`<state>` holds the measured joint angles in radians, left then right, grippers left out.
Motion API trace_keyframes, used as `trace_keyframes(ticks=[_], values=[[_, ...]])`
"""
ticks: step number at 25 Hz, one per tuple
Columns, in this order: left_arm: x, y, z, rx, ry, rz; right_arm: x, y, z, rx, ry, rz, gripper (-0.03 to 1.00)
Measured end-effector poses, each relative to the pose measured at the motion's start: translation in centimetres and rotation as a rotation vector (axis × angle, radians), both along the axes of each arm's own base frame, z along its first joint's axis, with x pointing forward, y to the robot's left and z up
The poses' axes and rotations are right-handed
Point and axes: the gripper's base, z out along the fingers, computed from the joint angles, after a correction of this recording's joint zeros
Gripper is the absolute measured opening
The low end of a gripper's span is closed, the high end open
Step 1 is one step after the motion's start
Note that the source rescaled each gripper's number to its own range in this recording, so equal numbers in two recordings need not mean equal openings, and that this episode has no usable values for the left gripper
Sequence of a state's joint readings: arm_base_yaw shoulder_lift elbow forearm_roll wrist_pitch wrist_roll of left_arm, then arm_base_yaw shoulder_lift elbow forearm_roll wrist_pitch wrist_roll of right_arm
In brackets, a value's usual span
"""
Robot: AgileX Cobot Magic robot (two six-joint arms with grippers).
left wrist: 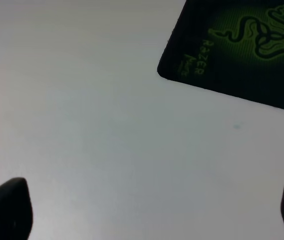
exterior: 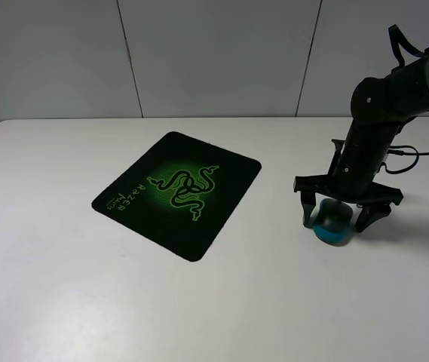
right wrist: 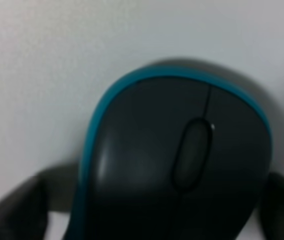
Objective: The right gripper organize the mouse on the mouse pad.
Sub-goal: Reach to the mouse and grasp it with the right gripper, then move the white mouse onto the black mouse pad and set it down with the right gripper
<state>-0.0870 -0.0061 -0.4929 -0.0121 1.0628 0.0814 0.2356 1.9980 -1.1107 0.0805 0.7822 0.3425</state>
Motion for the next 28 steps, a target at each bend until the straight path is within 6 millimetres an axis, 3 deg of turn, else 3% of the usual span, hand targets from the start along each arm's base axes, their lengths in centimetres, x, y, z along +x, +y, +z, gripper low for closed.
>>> trace_keyframes(ticks=[2,3,17,28], values=[[0.0,0.0,0.0,0.000,0.000,0.000,0.0,0.0,0.0,-0.001,0.000,0.000,0.17],[0.0,0.0,0.0,0.000,0.000,0.000,0.0,0.0,0.0,-0.001,0.001,-0.002,0.00],[0.0,0.0,0.0,-0.001,0.000,-0.001,-0.1,0.0,0.2,-0.001,0.004,-0.003,0.02],[0.0,0.0,0.0,0.000,0.000,-0.001,-0.7,-0.1,3.6,0.010,-0.028,0.001,0.02]])
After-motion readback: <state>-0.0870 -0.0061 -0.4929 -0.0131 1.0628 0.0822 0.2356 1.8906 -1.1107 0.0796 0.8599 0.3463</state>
